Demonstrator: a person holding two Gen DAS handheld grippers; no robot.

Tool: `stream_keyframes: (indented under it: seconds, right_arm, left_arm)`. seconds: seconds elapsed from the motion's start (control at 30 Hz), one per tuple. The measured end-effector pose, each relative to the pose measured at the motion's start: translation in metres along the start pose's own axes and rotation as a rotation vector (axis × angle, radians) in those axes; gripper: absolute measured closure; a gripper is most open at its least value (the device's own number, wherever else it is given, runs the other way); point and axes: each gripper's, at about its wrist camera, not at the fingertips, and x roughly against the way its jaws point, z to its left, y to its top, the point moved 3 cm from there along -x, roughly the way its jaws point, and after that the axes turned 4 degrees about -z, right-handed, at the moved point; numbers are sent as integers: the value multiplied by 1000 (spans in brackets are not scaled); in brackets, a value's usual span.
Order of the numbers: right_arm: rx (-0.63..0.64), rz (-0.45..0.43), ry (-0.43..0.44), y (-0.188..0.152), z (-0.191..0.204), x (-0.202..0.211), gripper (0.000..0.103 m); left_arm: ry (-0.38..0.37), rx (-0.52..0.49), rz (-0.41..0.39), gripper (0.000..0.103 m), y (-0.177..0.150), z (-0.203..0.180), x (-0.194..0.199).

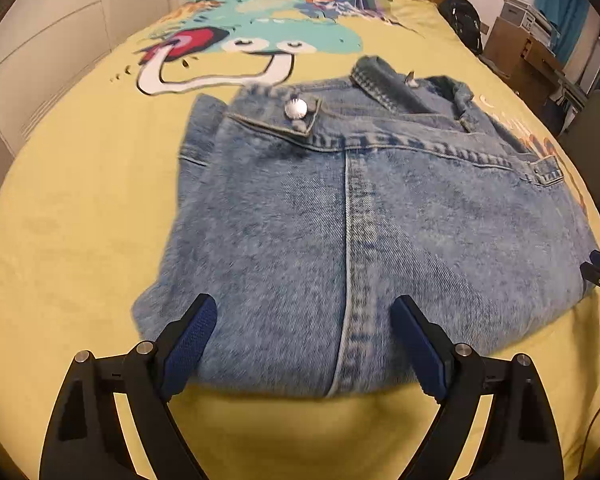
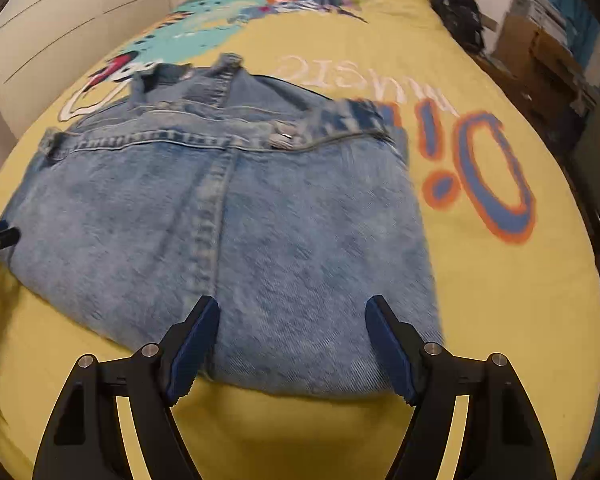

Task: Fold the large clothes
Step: 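Open both tools and pull them back from the folded jacket, then grasp the folded jacket edge with the left tool and lift it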

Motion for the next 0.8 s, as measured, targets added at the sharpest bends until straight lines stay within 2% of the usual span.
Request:
stream_keyframes:
  seconds: [0.17, 0.37, 0.5, 0.6, 0.8]
  right_arm:
    - [-13, -20, 4, -8, 2, 26, 26]
    - [-44, -53, 18, -26, 11, 57, 26]
    - [-54, -66, 22, -39, 15, 72, 26]
    - [-58, -72, 15, -52, 17, 84, 26]
    - [-72, -64, -6, -75, 12, 100, 26]
  left_arm:
    - [-9, 38, -27, 16, -5, 3, 24]
    - [-19, 125, -11, 16, -30, 15, 47]
    - [-71, 223, 2, 16, -48, 30, 58]
    - [-130, 333, 9, 16, -56, 42, 59]
    - [-221, 504, -9, 17, -60, 57, 51]
